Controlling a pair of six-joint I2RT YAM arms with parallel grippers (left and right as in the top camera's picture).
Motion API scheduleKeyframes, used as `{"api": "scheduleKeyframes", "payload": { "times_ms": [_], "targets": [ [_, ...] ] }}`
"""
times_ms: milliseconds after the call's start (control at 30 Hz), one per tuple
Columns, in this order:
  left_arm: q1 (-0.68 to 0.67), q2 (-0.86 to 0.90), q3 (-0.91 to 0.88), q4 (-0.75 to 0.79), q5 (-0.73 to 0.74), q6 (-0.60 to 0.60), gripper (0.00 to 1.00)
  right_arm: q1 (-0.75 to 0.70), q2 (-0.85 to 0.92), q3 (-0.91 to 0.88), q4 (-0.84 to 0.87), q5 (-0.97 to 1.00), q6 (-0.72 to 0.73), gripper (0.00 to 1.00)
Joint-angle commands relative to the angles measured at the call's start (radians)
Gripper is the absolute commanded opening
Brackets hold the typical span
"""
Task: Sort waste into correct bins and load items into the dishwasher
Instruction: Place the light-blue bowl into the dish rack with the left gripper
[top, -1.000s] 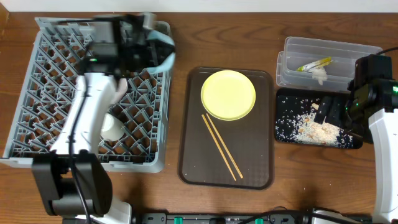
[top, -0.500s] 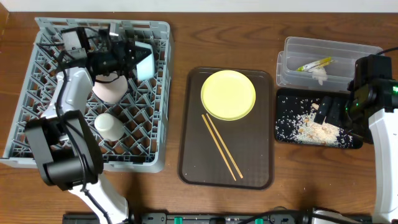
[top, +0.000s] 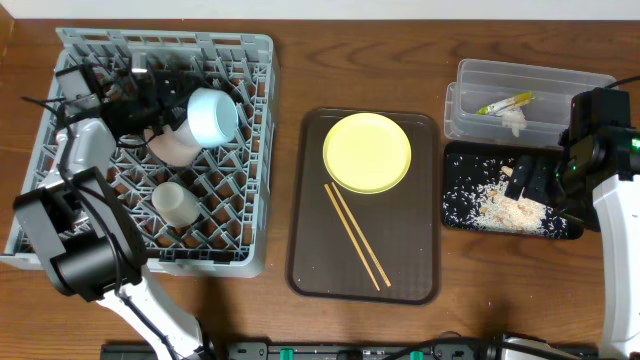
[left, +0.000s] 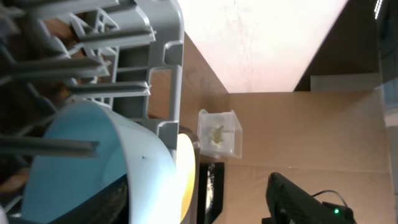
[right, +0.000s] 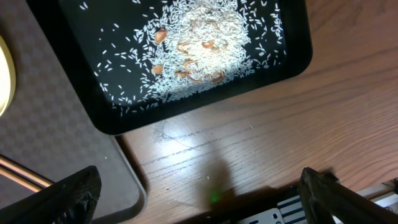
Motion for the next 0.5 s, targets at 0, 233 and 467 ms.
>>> {"api": "scheduleKeyframes", "payload": {
  "times_ms": [0, 233, 467],
  "targets": [
    [0.023, -0.012, 0.006, -0.003, -0.002, 0.005, 0.79, -0.004, -0.001, 0.017, -0.006, 0.010, -0.005, 0.99],
    [0.022, -0.206, 0.006, 0.010, -0.080, 0.006, 0.86, -0.004, -0.001, 0.017, -0.011, 0.011, -0.005, 0.99],
    [-0.092, -0.412, 0.006, -0.259, -0.317, 0.126, 0.90, -0.004, -0.001, 0.017, -0.010, 0.011, -0.005, 0.99]
  ]
}}
